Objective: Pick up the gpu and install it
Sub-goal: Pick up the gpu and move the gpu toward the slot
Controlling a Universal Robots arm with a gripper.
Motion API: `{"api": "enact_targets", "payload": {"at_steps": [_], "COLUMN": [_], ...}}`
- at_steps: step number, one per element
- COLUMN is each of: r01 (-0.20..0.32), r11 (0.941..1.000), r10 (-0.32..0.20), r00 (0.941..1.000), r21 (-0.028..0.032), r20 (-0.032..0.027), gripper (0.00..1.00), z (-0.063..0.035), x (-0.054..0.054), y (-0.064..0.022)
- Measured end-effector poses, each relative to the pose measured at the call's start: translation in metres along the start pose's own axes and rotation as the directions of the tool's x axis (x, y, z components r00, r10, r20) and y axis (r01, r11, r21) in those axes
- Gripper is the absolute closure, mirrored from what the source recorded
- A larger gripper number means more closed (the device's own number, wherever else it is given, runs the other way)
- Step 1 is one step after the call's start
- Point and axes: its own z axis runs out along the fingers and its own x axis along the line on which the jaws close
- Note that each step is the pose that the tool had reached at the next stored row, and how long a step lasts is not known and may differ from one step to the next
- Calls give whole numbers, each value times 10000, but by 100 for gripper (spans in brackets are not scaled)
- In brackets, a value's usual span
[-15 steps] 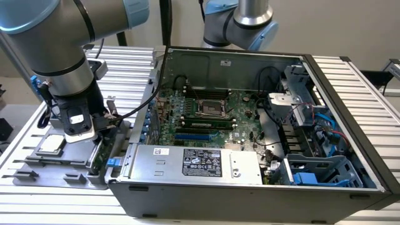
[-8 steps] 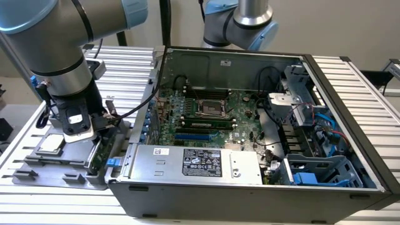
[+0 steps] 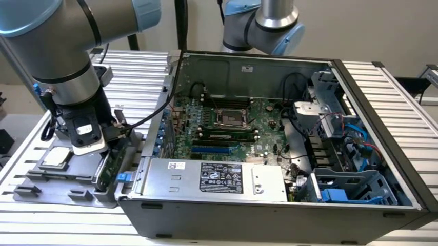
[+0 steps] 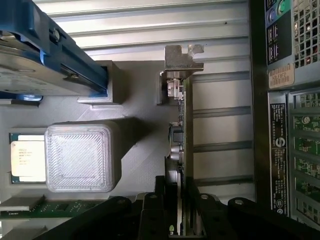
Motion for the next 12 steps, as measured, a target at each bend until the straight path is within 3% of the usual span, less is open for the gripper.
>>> {"api": "enact_targets", "payload": {"at_steps": [12], "r01": [198], "r11": [9998], "r10": [-198], "r00": [9998], "r21": [-5], "r20": [-6], "gripper": [73], "z": [-5], "x": [0], "y": [0]}}
